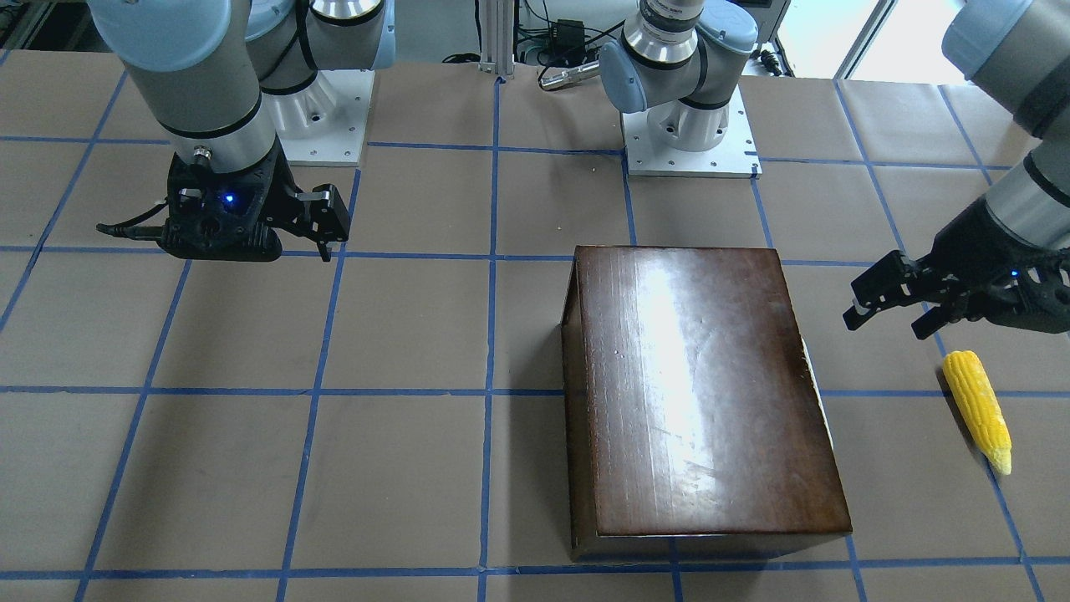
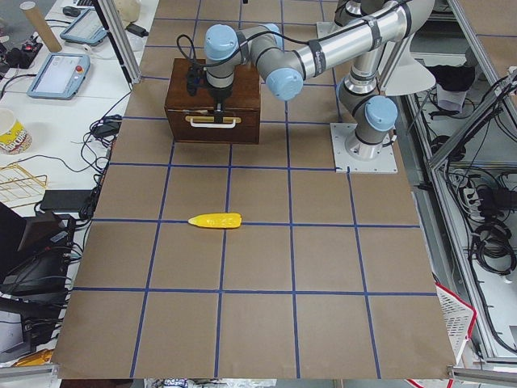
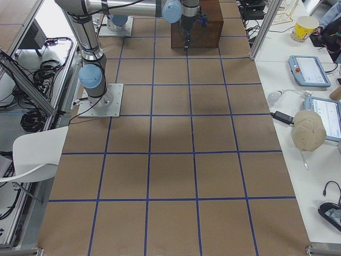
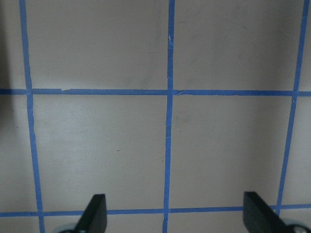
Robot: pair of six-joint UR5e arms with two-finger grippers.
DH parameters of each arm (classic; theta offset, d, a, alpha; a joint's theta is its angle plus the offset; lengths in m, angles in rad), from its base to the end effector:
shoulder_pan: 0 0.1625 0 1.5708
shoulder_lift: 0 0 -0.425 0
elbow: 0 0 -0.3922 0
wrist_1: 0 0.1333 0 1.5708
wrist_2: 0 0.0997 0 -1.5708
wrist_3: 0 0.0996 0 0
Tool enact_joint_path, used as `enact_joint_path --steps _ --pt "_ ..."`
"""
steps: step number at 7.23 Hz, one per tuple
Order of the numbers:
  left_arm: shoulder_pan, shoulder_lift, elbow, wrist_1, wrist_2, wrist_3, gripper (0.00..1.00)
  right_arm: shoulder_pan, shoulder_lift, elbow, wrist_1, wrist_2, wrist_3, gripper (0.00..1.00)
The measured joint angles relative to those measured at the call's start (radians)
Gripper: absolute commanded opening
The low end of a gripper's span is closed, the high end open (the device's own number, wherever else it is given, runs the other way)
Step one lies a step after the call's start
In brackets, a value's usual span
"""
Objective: Open drawer and put corn inside
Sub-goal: 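Move the left gripper down beside the cabinet to the white drawer handle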
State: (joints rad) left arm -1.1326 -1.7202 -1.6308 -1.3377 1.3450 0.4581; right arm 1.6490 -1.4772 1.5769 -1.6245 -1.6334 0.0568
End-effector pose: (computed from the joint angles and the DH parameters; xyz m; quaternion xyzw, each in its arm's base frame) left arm 0.0920 -0.5630 0.4066 -0.0112 -0.9935 0.0594 0.0964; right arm 0.1677 -0.5135 0.4427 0.0114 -0.9992 -0.0208 0.0328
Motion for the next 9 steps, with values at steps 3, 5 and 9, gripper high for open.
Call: enact_joint_path --steps 3,5,9 --pt "0.002 -0.062 0.006 0.04 -0.036 0.043 1.0 0.0 0.0 0.0 0.0 0.001 0.0 1.0" --pt "0.003 -0.105 0.004 0.081 -0.076 0.049 1.0 0.0 0.0 0.0 -0.001 0.001 0.0 1.0" --pt "0.023 -0.163 0.0 0.092 -0.079 0.097 1.0 0.0 0.0 0.0 0.0 0.001 0.0 1.0"
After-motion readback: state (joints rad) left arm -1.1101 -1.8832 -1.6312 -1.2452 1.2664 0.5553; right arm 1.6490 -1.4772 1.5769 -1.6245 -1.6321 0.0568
